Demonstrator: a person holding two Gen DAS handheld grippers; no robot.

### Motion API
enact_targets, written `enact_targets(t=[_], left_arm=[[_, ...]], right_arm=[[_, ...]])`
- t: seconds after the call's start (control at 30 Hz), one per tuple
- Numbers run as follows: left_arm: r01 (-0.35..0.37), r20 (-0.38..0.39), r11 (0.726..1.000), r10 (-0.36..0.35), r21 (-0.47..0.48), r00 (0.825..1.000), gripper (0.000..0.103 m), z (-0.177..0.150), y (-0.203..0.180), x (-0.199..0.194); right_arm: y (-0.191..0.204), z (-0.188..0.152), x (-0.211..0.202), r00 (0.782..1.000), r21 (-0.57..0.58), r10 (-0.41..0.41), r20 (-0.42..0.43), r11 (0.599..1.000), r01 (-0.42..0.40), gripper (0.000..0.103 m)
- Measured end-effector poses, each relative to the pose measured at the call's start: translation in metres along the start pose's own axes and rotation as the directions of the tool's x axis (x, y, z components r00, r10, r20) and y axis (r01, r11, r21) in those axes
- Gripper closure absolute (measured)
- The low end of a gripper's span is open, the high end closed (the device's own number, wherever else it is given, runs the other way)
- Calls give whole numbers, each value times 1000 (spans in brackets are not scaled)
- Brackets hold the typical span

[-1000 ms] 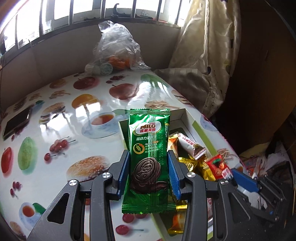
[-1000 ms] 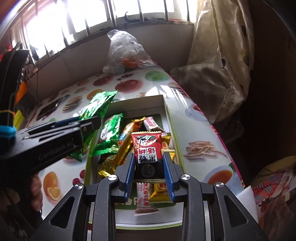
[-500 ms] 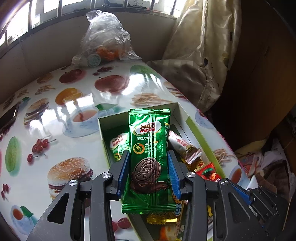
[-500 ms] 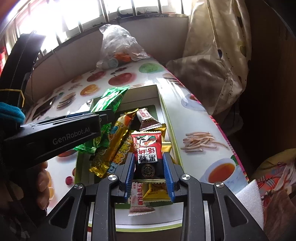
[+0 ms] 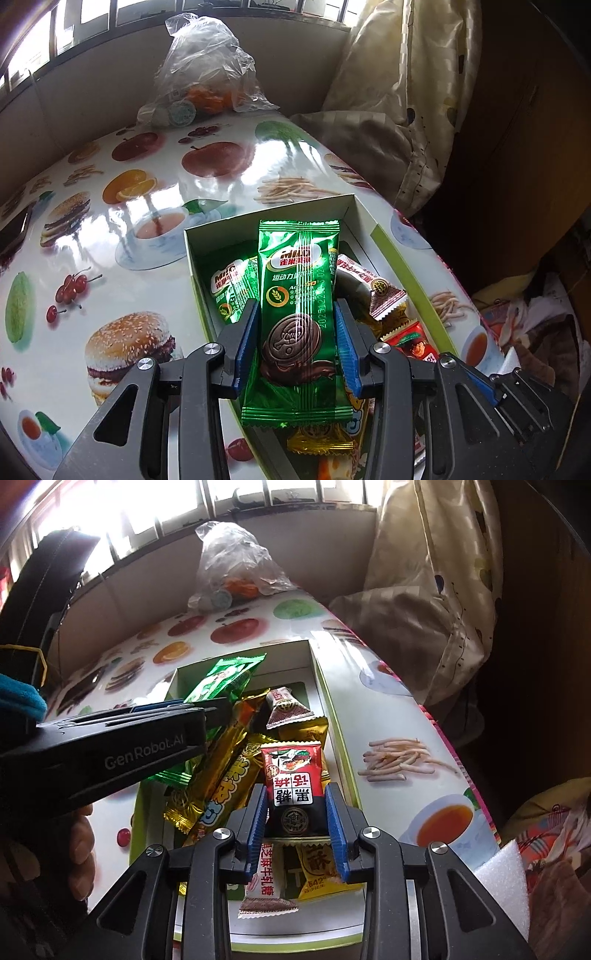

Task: Organize snacks
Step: 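Lower both snacks into the box and open both grippers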

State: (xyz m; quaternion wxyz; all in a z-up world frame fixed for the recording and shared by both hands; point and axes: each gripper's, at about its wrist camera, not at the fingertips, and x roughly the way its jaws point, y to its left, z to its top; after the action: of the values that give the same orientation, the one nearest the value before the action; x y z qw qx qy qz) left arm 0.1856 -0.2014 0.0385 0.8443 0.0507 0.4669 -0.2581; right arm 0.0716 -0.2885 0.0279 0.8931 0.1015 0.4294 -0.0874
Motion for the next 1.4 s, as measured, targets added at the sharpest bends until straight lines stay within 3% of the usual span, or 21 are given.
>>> enact_targets(t=[0.33,0.73,1.4], left_arm=[[-3,1,1000,3,3,1000,62,0,-1,0],[1,0,1000,-1,-2,1000,57,0,-2,-2],[-6,48,1000,5,2,999,56,-6,-3,-30]], right_arm=[[0,0,0,1000,-1,6,10,1000,-6,73],[0,0,0,1000,-1,16,14,1000,-16,57],[5,-5,-14,999,-5,-3,47,1000,4,48]])
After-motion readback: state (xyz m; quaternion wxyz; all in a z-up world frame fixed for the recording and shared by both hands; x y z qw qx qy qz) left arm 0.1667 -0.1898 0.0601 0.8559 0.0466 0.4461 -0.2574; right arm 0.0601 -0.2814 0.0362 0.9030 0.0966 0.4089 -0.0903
